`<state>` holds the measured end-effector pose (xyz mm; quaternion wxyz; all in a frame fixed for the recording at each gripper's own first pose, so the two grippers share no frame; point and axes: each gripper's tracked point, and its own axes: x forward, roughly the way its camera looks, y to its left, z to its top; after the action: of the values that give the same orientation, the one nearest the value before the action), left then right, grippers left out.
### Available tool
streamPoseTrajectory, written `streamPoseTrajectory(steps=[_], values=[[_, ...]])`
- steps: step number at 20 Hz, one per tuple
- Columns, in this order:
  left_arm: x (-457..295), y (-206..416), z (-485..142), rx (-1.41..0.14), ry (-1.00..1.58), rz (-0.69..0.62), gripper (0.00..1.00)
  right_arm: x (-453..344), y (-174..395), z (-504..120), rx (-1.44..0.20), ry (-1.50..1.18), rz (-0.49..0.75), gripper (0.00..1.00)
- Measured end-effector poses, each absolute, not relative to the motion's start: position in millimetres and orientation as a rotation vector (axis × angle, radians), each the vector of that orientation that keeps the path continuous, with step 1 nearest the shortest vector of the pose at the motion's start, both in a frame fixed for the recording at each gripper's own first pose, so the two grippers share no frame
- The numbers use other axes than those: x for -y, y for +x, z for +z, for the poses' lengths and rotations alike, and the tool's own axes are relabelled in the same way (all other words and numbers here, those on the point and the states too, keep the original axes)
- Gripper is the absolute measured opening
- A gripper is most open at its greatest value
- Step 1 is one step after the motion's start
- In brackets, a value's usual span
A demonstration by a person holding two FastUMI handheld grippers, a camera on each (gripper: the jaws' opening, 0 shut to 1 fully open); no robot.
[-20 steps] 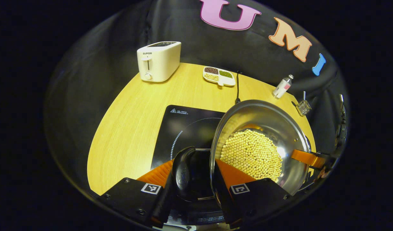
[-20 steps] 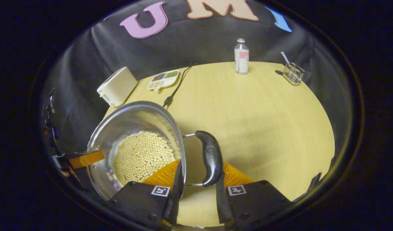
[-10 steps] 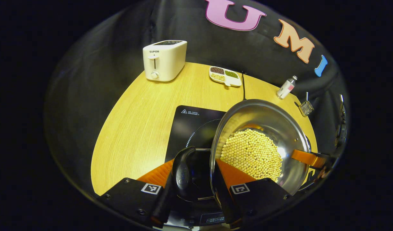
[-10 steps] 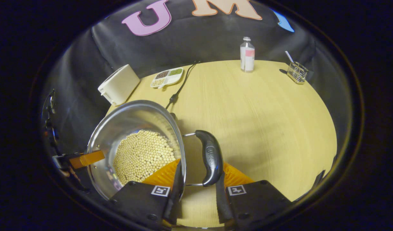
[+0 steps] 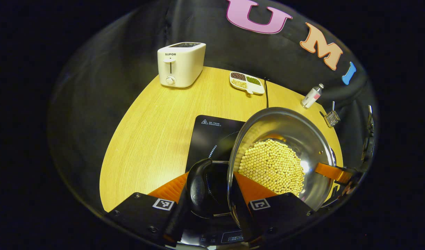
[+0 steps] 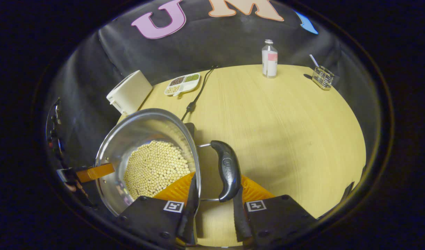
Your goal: First push the handle of the pot to place it horizontally, then grasp the pot with both hands and set it on the induction cooktop.
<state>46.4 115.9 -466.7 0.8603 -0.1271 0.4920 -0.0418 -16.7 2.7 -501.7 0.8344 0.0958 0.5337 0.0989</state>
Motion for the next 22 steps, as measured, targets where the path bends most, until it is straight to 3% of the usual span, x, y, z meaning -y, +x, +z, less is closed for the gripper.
streamPoseTrajectory(steps=[1, 4, 5, 6, 7, 19, 20, 22], values=[[-118.0, 47.9, -467.0, -1.033, -0.267, -0.089, 0.66, -2.9, -16.9, -501.2, -1.131, 0.205, 0.208, 0.46], [-121.8, 52.7, -469.4, -1.033, -0.265, -0.097, 0.64, -2.6, -18.2, -501.3, -1.129, 0.198, 0.201, 0.46], [-123.8, 53.3, -469.7, -1.037, -0.264, -0.102, 0.65, -2.8, -18.5, -501.2, -1.126, 0.193, 0.2, 0.51], [-124.6, 55.1, -469.9, -1.036, -0.266, -0.108, 0.65, -3.4, -19.1, -502.1, -1.127, 0.194, 0.195, 0.46], [-125.7, 56.5, -471.2, -1.04, -0.266, -0.112, 0.66, -4.9, -20.7, -501.8, -1.131, 0.2, 0.192, 0.51], [-148.9, 72.6, -474.6, -1.049, -0.245, -0.146, 0.67, -6.1, -28.2, -501.9, -1.151, 0.202, 0.231, 0.51], [-149.9, 74.1, -474.8, -1.048, -0.244, -0.148, 0.65, -5.6, -28.0, -501.7, -1.152, 0.205, 0.229, 0.46], [-149.2, 75.2, -475.7, -1.047, -0.239, -0.155, 0.65, -5.9, -29.2, -501.1, -1.154, 0.208, 0.229, 0.46]])
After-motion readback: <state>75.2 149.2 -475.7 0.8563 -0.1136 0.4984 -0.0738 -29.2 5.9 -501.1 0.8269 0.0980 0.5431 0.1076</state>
